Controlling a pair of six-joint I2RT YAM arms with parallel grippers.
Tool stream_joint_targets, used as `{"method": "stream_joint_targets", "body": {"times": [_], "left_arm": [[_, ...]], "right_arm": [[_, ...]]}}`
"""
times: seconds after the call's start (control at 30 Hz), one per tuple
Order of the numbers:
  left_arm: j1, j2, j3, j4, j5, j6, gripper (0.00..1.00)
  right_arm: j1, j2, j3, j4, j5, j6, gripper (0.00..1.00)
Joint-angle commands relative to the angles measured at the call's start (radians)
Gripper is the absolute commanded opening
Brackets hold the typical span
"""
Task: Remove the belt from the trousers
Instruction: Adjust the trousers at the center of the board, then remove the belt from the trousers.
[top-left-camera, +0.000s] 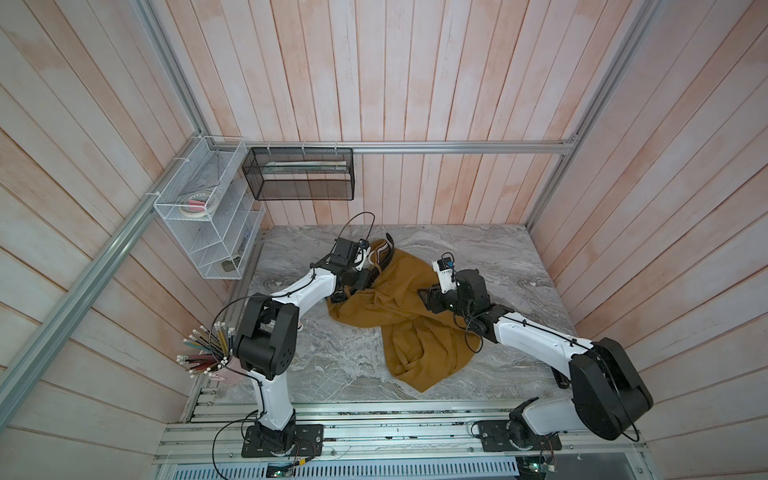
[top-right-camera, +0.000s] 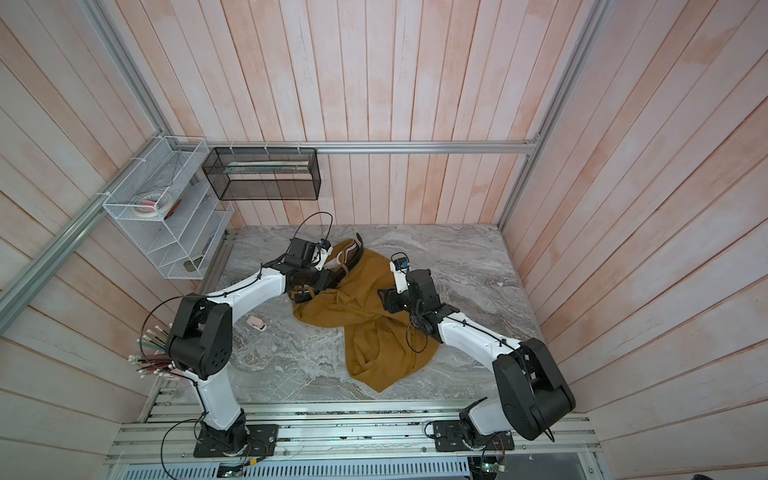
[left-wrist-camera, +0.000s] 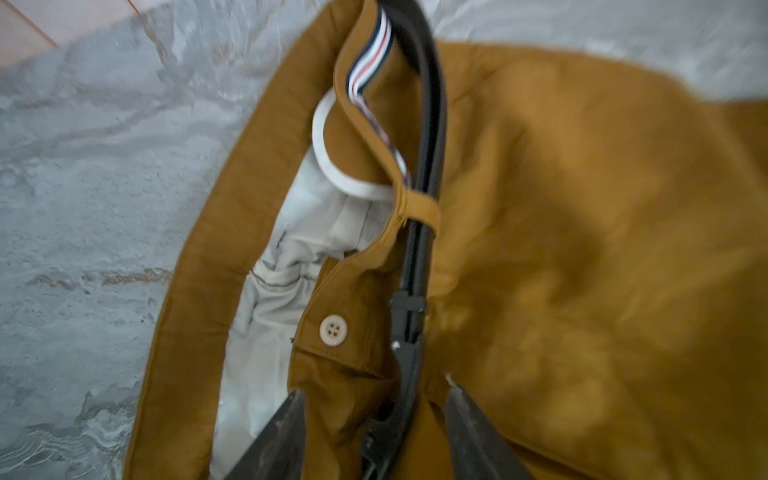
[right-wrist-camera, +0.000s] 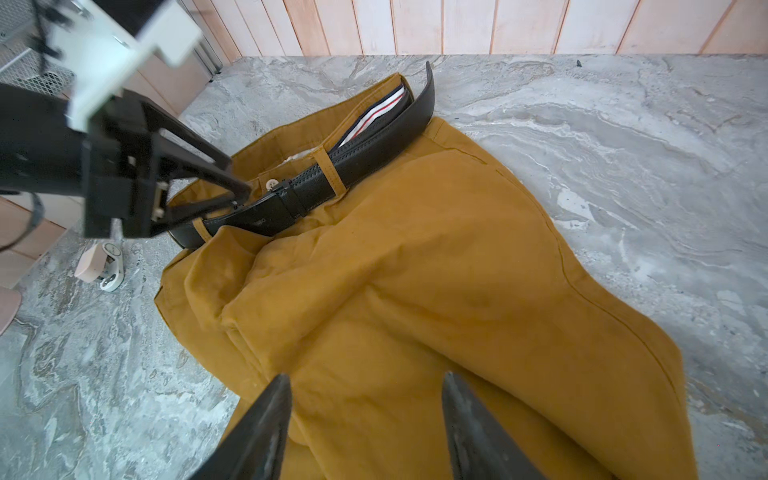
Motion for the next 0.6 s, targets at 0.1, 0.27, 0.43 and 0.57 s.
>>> {"method": "stream_joint_targets", "body": {"times": [0.1, 0.27, 0.43, 0.57], "left_arm": [[0.02, 0.09, 0.038, -0.092, -0.009, 0.101, 0.6], [0.018, 0.12, 0.034, -0.097, 0.03, 0.091, 0.53], [0.002, 0.067, 0.085, -0.149, 0.117, 0.101, 0.13], [0.001, -0.002, 0.17, -0.221, 0.232, 0.091, 0.0]], "right_arm": [[0.003, 0.011, -0.005, 0.009, -0.017, -0.012, 0.61], [0.003, 0.018, 0.035, 0.01, -0.019, -0.029, 0.61], [0.003, -0.005, 0.067, 0.033, 0.014, -0.072, 0.62], [0.003, -0.041, 0.075, 0.081, 0.087, -0.153, 0.64]]}}
